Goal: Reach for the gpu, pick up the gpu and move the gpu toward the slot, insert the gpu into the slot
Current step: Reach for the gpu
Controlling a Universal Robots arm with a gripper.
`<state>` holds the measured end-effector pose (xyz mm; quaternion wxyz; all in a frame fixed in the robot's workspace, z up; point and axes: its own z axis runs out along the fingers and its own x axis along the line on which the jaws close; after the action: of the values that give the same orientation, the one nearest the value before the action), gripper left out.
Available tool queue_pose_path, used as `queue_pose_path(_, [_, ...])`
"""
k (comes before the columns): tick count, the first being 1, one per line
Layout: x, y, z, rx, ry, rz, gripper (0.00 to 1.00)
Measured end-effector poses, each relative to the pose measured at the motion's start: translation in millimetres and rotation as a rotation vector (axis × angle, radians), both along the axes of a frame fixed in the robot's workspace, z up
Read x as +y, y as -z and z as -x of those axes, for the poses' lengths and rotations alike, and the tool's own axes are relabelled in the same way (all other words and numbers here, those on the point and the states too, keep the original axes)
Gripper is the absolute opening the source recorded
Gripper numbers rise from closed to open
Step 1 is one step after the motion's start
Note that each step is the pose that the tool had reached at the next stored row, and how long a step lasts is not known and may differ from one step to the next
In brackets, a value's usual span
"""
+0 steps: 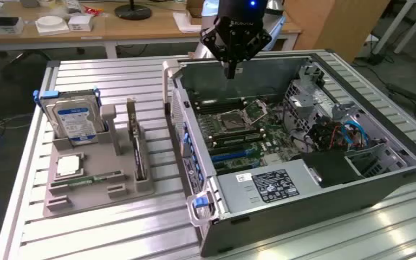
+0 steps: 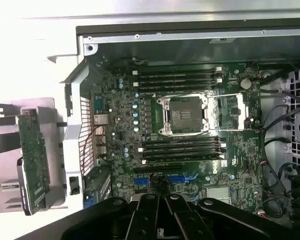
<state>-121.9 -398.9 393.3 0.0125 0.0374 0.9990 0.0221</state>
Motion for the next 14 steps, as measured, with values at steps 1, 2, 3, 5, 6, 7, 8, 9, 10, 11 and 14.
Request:
queue_pose_path(1, [0.0, 0.0, 0.0, -0.0001, 0.0, -0.0001, 0.1])
queue_pose_path(2, [0.0, 0.0, 0.0, 0.0, 0.0, 0.0, 0.1])
queue_pose_path(3, [0.0, 0.0, 0.0, 0.0001, 0.0, 0.0001, 0.1])
queue_pose_path(5, [0.0, 0.0, 0.0, 0.0002, 0.0, 0.0002, 0.1])
queue_pose_path(6, [0.0, 0.0, 0.0, 0.0002, 0.0, 0.0001, 0.1])
queue_pose_path(7, [0.0, 0.1, 0.0, 0.0003, 0.0, 0.0001, 0.1])
queue_pose_path(8, [0.0, 0.1, 0.0, 0.0003, 0.0, 0.0, 0.1])
queue_pose_path(9, [0.0, 0.1, 0.0, 0.0002, 0.0, 0.0, 0.1])
queue_pose_path(10, [0.0, 0.2, 0.1, 0.0002, 0.0, 0.0, 0.1])
queue_pose_path(11, [0.0, 0.2, 0.3, 0.0002, 0.0, -0.0001, 0.1])
queue_pose_path(14, [0.0, 0.2, 2.3, 0.0002, 0.0, 0.0, 0.1])
